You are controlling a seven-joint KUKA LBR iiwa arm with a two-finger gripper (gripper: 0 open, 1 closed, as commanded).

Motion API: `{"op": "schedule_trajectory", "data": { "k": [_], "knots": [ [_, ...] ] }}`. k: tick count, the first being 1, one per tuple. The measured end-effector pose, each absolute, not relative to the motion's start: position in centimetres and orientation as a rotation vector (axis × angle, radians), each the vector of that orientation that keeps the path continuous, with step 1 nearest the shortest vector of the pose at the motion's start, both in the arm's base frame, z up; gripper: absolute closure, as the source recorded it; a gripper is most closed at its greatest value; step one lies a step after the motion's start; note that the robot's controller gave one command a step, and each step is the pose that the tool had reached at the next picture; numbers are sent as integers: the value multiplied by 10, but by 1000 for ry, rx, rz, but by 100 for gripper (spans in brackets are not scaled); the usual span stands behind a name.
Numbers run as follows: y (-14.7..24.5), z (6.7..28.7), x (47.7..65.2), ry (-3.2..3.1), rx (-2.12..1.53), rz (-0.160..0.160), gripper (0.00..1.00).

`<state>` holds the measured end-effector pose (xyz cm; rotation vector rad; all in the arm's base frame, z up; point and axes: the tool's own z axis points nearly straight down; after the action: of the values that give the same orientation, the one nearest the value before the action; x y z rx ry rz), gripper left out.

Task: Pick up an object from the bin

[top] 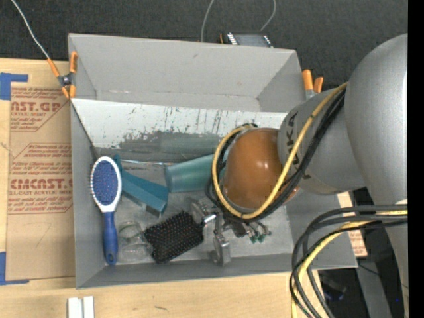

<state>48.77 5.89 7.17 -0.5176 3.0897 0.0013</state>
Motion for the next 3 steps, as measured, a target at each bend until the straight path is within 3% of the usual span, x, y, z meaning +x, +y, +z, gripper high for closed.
{"op": "schedule_trajectory", "data": {
  "k": [1,2,3],
  "knots": [
    [132,73,491,3073,-581,-7,0],
    [133,75,493,3061,-576,1,100],
    [132,75,492,3041,-614,3,100]
  ]
}}
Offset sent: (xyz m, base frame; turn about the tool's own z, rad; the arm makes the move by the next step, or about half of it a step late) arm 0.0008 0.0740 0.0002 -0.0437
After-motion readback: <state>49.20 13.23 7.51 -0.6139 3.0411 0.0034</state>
